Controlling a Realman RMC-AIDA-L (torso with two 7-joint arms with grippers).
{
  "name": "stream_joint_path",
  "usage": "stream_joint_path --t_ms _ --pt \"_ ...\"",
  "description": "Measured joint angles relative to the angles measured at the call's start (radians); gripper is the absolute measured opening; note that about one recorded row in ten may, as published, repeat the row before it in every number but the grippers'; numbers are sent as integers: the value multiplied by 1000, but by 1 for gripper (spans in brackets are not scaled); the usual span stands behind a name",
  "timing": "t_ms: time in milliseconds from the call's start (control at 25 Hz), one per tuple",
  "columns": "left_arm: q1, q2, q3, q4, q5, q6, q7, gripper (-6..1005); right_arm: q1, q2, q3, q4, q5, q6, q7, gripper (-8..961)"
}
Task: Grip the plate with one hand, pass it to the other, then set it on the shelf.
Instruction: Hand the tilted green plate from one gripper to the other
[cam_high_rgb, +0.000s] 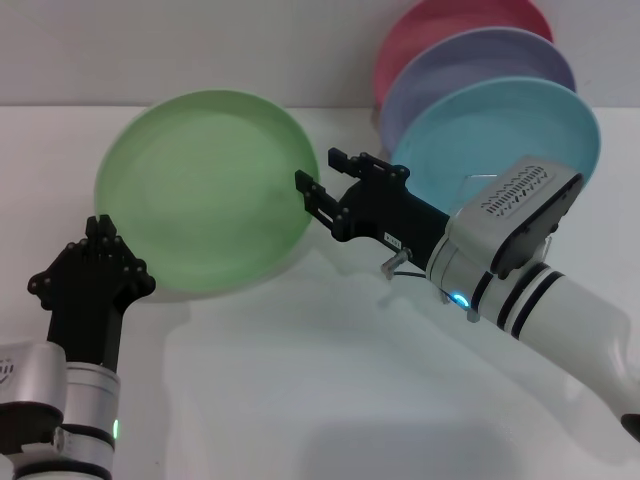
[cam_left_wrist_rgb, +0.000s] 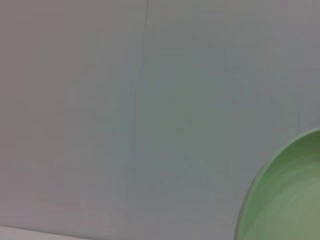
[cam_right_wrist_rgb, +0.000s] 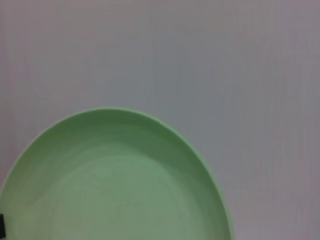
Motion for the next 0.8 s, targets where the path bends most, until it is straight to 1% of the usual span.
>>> stream_joint_path --t_ms 80,280,480,800 --pt "-3 0 2 0 0 0 0 52 0 0 0 0 0 0 1 671" --pt "-6 0 4 0 0 -3 -1 53 -2 0 0 0 0 0 2 465" --pt "-8 0 2 0 1 -7 -1 54 -3 0 1 0 0 0 2 289" --pt "-8 0 3 0 5 -8 -1 55 -1 0 2 -2 4 0 2 289"
